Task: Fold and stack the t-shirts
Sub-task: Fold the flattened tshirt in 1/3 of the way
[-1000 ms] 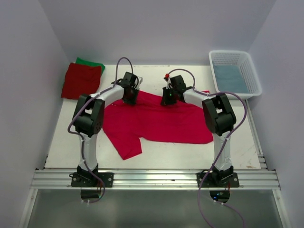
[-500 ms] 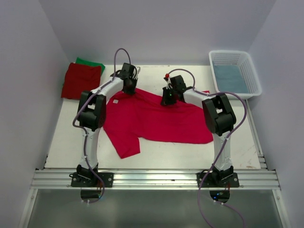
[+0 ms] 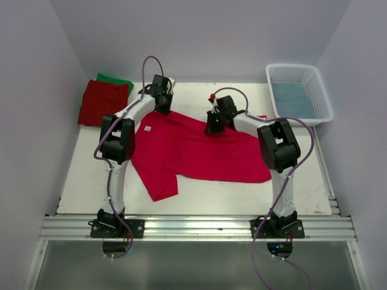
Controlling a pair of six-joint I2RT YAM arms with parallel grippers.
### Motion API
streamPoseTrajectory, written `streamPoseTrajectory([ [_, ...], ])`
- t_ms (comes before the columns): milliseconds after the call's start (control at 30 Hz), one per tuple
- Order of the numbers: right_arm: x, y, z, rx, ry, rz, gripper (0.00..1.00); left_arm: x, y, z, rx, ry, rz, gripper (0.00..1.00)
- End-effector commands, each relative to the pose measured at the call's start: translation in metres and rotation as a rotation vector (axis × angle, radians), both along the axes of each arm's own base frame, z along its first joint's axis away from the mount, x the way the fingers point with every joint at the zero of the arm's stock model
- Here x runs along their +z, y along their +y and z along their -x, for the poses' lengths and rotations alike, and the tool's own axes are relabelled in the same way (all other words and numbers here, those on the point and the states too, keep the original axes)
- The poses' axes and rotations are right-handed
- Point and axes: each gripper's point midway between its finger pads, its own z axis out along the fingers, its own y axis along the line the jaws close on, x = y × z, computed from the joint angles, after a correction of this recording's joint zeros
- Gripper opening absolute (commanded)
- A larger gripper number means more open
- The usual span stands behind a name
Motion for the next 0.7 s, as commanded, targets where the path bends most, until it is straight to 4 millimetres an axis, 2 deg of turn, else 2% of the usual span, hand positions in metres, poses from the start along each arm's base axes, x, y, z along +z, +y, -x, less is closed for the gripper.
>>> streamPoseTrajectory([
  [0, -0.051, -0.033, 0.026, -0.016, 0.128, 0.139, 0.00, 0.017, 0.004, -0.021, 0.012, -0.078, 0.022, 0.00],
  [333, -0.054, -0.034, 0.028, -0.016, 0.136, 0.137, 0.00, -0.009, 0.005, -0.016, -0.001, -0.012, 0.016, 0.00],
  [433, -0.057, -0.035, 0.029, -0.017, 0.139, 0.141, 0.00, 0.015, -0.001, -0.019, -0.016, -0.093, 0.074, 0.00],
  [500, -0.057, -0.035, 0.030, -0.015, 0.141, 0.143, 0.00, 0.041, -0.003, -0.027, -0.011, -0.175, 0.099, 0.00],
  [567, -0.057, -0.035, 0.029, -0.014, 0.139, 0.140, 0.00, 0.057, -0.005, -0.031, -0.014, -0.210, 0.112, 0.00],
  [667, -0.057, -0.035, 0.030, -0.014, 0.140, 0.140, 0.00, 0.101, -0.012, -0.037, -0.033, -0.313, 0.166, 0.00],
])
